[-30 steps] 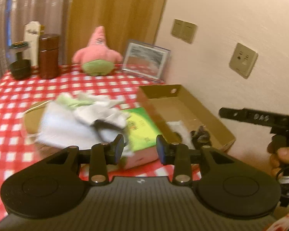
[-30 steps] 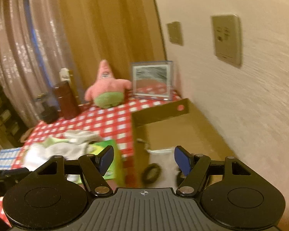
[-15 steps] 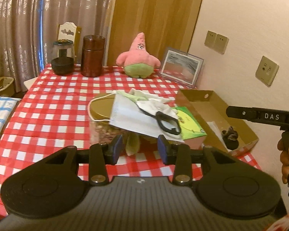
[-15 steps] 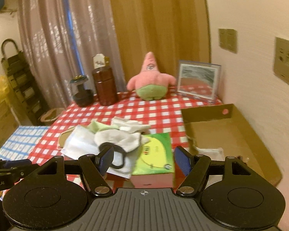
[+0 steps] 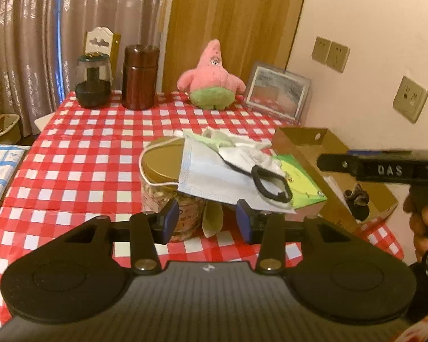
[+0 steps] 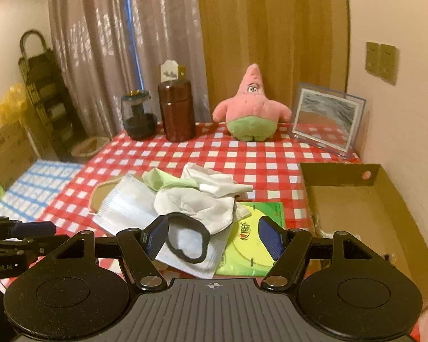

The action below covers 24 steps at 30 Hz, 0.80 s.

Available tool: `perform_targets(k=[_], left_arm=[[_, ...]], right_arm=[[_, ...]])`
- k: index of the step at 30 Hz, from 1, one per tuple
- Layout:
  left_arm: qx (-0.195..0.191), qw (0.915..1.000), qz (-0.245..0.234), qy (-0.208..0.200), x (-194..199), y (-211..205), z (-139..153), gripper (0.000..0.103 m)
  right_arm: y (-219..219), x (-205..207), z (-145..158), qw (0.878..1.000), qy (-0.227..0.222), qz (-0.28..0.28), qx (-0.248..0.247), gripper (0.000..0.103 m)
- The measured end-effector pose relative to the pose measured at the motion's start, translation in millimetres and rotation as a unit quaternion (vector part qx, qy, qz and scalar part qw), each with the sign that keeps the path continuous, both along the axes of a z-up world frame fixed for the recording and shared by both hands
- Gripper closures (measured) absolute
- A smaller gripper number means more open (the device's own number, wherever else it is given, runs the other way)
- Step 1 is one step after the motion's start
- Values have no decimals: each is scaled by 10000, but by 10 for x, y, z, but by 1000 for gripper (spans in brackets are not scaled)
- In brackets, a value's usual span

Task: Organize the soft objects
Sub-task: 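Grasp the face mask ear loop with the left gripper and lift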

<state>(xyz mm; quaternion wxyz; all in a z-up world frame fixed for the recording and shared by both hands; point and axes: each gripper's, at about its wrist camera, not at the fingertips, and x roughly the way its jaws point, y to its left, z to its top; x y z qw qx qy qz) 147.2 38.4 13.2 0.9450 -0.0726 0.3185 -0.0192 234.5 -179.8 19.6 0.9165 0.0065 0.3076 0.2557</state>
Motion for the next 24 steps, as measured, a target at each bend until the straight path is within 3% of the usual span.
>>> perform_targets(k=[2,5,10,17,20,24], left_arm=[[-104,9999,-64,96,65,8,-84,63],[-700,9973,-13,224,163,70,-247,63],[-1354,9896,344,350,357,93,-485,63],[-2433,9666,775,208,601,141,-719,66],[-2588,9623,837,60,655,112,-740,77],[-2365,9676,869,-146,719,50,-706,81]], right_arm=[[14,89,-55,10000,7,-45,-43,33],[9,204,-149,9999,84,-145,16,33],[5,312,-286,9996,208,-201,71,33],[-124,420,-367,9985,326,-407,146,33],[-175,447,-381,9980,367,-496,157,33],[-171,463,-381,9982,359,-462,113,33]])
